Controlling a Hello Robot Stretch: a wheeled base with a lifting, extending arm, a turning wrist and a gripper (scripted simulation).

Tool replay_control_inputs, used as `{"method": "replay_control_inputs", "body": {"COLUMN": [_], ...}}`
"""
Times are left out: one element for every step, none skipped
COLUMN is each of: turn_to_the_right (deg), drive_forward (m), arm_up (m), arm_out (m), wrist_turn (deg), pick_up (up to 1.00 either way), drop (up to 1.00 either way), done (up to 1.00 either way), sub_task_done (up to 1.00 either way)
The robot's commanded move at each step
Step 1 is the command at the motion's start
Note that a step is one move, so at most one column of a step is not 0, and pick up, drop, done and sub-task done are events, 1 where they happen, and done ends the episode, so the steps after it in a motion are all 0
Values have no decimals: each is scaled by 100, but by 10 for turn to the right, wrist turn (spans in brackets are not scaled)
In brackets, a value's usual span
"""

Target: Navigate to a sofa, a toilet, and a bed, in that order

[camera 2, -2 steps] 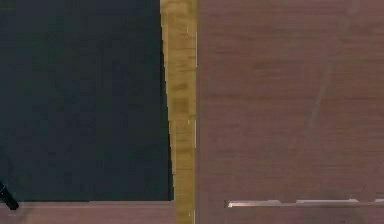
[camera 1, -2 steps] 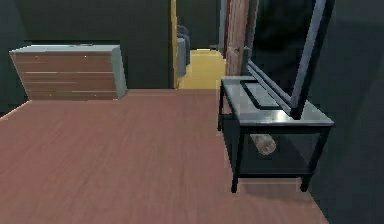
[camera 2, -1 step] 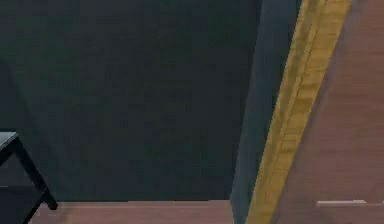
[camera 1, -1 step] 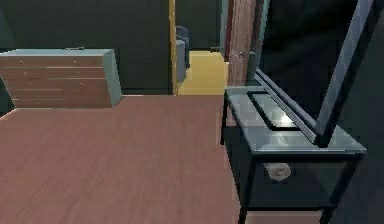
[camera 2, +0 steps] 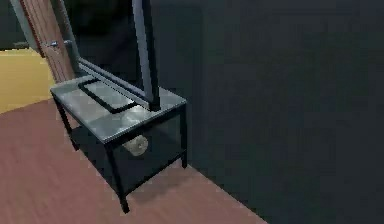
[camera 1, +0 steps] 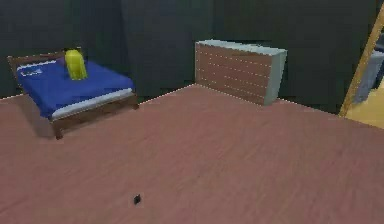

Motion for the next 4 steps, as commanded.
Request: {"method": "replay_control_inputs", "body": {"turn_to_the_right": [-450,0,0,270], "drive_forward": [0,100,95,0], "arm_up": [0,0,0,0], "arm_out": [0,0,0,0], "wrist_turn": [0,0,0,0], "pick_up": [0,0,0,0], "drop": [0,0,0,0], "done": [0,0,0,0], "sub_task_done": [0,0,0,0]}}
